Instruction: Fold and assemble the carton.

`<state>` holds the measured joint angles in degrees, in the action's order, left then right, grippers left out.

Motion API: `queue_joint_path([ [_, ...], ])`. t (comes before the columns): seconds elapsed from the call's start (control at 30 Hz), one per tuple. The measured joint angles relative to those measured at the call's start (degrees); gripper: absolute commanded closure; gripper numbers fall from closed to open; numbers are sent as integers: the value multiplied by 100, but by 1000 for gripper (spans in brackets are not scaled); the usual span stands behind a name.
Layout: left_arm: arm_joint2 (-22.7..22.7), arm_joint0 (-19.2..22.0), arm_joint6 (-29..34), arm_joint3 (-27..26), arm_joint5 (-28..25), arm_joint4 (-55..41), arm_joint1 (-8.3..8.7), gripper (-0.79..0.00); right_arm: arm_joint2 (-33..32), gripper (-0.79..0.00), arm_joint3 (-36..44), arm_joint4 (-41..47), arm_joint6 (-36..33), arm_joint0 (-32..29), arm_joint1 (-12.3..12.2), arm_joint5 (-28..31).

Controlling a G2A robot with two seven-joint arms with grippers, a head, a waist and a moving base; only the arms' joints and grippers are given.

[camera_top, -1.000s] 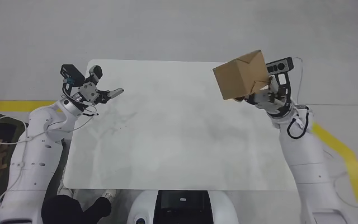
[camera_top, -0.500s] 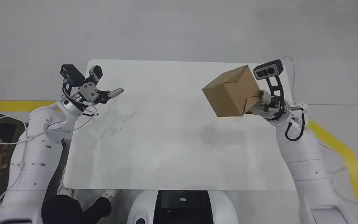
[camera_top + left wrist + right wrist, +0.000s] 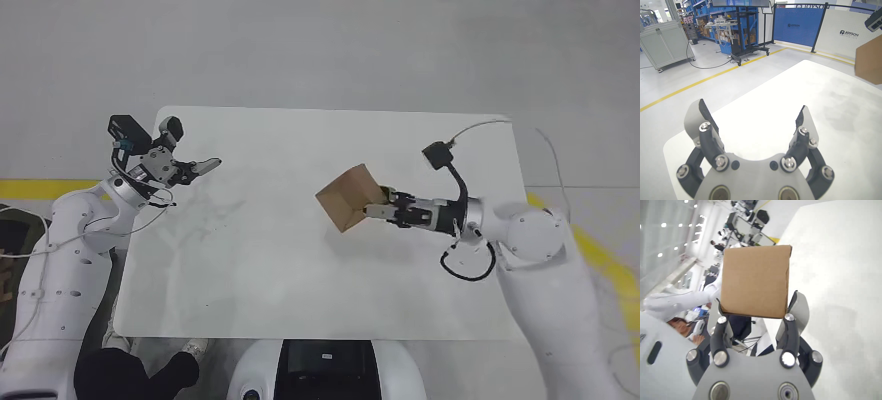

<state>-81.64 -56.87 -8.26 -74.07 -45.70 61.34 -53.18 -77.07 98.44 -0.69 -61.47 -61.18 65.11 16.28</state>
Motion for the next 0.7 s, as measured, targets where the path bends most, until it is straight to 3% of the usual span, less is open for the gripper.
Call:
queue_joint_path([
  [0.17,0,0,0,0,0,0,0,-785,243,0,568,-1604,713,-425,-30,-269],
  [0.37,0,0,0,0,0,0,0,-785,844,0,1014,-3512,1399,-764,-5,-1125],
  [0.7,0,0,0,0,0,0,0,-785,1559,0,599,-4656,1904,-461,127,-2006],
])
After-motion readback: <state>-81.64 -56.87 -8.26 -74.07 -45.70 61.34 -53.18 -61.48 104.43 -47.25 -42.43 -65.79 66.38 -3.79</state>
